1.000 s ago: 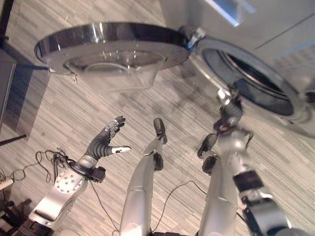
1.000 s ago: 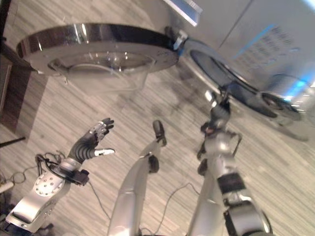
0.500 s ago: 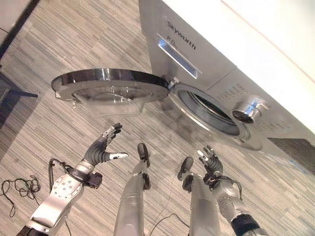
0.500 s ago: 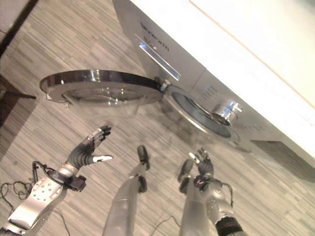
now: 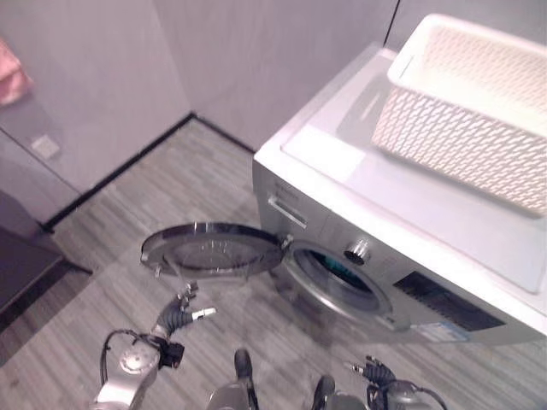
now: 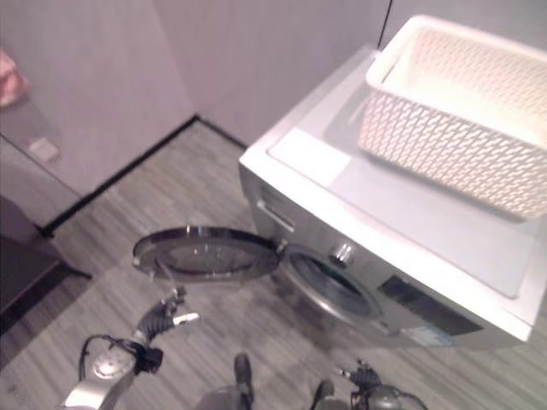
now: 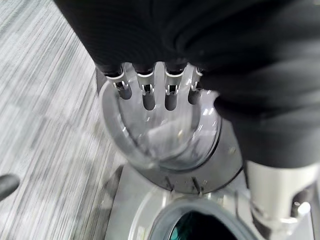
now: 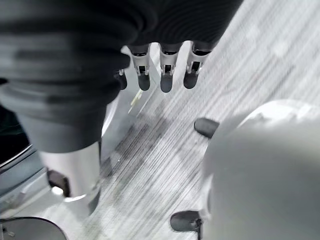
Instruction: Grab the laundry basket,head to the washer,open it,put in the laundry and shut it.
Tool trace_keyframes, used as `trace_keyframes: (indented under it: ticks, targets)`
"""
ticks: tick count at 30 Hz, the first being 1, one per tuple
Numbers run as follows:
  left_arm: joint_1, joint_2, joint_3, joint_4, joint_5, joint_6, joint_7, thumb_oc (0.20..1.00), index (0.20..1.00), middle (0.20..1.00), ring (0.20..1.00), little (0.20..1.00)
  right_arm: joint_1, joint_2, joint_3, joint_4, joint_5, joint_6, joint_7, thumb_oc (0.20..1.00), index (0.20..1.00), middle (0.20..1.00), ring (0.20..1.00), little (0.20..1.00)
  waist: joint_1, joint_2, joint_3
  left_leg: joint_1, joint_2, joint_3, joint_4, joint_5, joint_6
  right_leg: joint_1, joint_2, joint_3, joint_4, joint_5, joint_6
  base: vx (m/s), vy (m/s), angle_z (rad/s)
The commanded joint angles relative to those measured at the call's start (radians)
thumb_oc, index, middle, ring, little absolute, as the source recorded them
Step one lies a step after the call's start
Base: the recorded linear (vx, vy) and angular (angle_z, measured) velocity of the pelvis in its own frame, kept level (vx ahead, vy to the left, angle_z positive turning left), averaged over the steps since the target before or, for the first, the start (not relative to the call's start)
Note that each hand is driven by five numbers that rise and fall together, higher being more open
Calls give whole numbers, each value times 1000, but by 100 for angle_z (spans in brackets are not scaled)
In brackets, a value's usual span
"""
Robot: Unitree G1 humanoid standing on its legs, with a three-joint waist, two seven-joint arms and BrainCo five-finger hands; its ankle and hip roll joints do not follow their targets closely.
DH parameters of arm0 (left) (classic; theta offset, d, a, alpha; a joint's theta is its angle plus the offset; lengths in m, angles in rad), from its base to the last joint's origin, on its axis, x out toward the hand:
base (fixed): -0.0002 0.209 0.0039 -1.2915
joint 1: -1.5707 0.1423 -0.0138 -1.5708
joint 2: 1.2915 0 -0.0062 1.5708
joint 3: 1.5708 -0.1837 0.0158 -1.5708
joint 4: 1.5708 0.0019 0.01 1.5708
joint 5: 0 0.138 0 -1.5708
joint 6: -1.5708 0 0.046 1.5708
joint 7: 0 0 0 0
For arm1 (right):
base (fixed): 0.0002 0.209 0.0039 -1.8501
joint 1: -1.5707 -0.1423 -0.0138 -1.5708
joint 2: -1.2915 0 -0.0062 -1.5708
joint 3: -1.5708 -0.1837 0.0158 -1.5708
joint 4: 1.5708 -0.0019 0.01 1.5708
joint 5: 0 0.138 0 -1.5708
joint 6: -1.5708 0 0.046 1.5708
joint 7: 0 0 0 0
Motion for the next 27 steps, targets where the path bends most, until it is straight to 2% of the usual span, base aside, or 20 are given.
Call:
trace_keyframes:
  ticks: [1,3,7,8,10,11,13,14,15,16,17,20,23,25,27]
  targets:
    - [-39,-15,21,-34,25,-16,23,1000,1000,1000,1000,1000,-22,10,21,71,-103,20,-12,1000,1000,1000,1000,1000,27,-17,4,13,54,-82,-49,30,-25,27,-10,37,-73,72,52,-70,-149,-4]
    - [-43,-25,14,-31,25,-14,25,1000,1000,1000,1000,1000,-28,12,28,93,-104,23,-11,1000,1000,1000,1000,1000,31,-17,-8,15,62,-90,-51,36,-33,49,6,38,-98,69,46,-53,-105,3]
    - [-88,-78,-24,-18,11,-11,35,1000,1000,1000,1000,1000,-62,21,61,148,-106,17,-25,1000,1000,1000,1000,1000,53,-11,-24,-6,112,-139,-51,88,-61,93,89,69,-155,38,-8,-131,-184,4]
    - [-88,-78,-24,-18,11,-11,35,1000,1000,1000,1000,1000,-62,21,61,148,-106,17,-25,1000,1000,1000,1000,1000,53,-11,-24,-6,112,-139,-51,88,-61,93,89,69,-155,38,-8,-108,-154,16]
    - [-73,-92,-23,-50,11,-12,35,1000,1000,1000,1000,1000,-101,8,84,141,-118,13,-28,1000,1000,1000,1000,1000,78,-6,-26,-22,141,-144,-51,135,-78,99,121,71,-172,28,-27,-118,-134,4]
    - [-72,-92,-23,-51,11,-11,35,1000,1000,1000,1000,1000,-102,8,84,141,-118,13,-28,1000,1000,1000,1000,1000,78,-5,-27,-23,142,-144,-51,135,-78,98,122,71,-172,28,-27,-170,-142,-8]
    - [-51,-90,-18,-99,3,-11,17,1000,1000,1000,1000,1000,-141,-10,108,146,-155,10,-30,1000,1000,1000,1000,1000,108,0,-13,-62,170,-161,-51,215,-115,92,141,59,-172,12,-39,-156,-93,-5]
    - [-50,-90,-18,-100,3,-10,17,1000,1000,1000,1000,1000,-142,-10,108,146,-155,10,-30,1000,1000,1000,1000,1000,107,1,-13,-63,171,-162,-51,216,-116,91,142,58,-172,12,-39,-163,-38,5]
    - [-36,-86,-10,-137,1,-7,-3,1000,1000,1000,1000,1000,-147,-16,128,149,-185,13,-28,1000,1000,1000,1000,1000,115,-6,-3,-57,165,-174,-51,194,-99,85,136,58,-172,11,-43,-95,-13,5]
    - [-36,-86,-10,-137,1,-7,-3,1000,1000,1000,1000,1000,-147,-16,128,149,-185,13,-28,1000,1000,1000,1000,1000,115,-6,-3,-57,165,-174,-51,194,-99,85,136,58,-172,11,-43,-204,0,5]
    - [-35,-84,-5,-172,0,-9,-20,1000,1000,1000,1000,1000,-148,-24,130,172,-217,24,-31,1000,1000,1000,1000,1000,123,-25,20,-59,146,-213,63,132,-70,78,107,50,-172,34,-42,-145,24,1]
    - [-12,-89,9,-223,-11,-4,-49,1000,1000,1000,1000,1000,-139,-29,113,223,-258,45,-24,1000,1000,1000,1000,1000,123,-39,26,-22,155,-236,180,21,-50,70,65,50,-172,69,-18,-77,102,-9]
    - [16,-93,12,-262,-8,-6,-77,1000,1000,1000,1000,1000,-121,-51,63,259,-270,54,-15,1000,1000,1000,1000,1000,118,-14,7,70,135,-259,172,-82,-61,64,32,54,-172,98,18,34,271,-15]
    - [15,-88,5,-287,-7,-6,-99,1000,1000,1000,1000,1000,-109,-67,17,278,-267,61,-7,1000,1000,1000,1000,1000,96,1,-11,102,108,-266,132,-132,-63,44,-11,43,-172,128,42,17,352,15]
    - [11,-81,-10,-315,-6,-9,-122,1000,1000,1000,1000,1000,-100,-78,-27,295,-264,71,-3,1000,1000,1000,1000,1000,88,14,-9,114,79,-261,153,-192,-55,41,-56,36,-172,161,69,-38,384,19]
